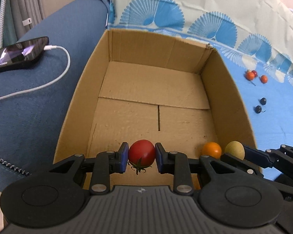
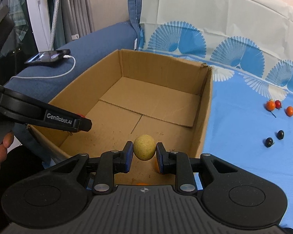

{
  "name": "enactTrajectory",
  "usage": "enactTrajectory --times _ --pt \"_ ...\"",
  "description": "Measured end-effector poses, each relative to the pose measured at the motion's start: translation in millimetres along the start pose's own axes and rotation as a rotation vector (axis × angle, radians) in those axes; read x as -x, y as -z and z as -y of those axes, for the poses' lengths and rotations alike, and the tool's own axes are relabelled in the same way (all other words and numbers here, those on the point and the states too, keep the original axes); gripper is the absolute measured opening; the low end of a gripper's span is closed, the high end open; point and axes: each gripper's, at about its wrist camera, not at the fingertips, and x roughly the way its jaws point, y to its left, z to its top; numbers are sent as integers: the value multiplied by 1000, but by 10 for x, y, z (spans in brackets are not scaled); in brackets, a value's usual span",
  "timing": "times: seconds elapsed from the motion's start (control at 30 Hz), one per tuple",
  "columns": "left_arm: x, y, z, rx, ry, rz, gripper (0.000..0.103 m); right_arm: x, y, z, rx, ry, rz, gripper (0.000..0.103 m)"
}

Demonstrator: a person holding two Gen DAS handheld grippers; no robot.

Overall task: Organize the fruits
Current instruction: 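Open the left tool to drop the tomato while the right tool drops the yellow fruit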

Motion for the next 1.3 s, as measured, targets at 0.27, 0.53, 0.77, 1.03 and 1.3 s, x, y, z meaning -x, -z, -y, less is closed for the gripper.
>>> enactTrajectory --times 0.27,0.53,0.77,1.03,1.3 --pt "-278 29 -32 -3 -20 -50 32 -208 56 32 0 -7 -45 27" --pt "-499 80 -79 -4 -45 -95 32 -320 104 51 -1 1 -70 27" --pt "-577 101 -96 -8 -59 -111 32 -338 101 49 23 5 -62 27" --pt "-482 104 -70 -21 -42 -74 76 -338 68 73 -7 -10 -75 47" --pt "-10 124 8 -35 -62 14 103 59 -40 6 11 30 -18 94"
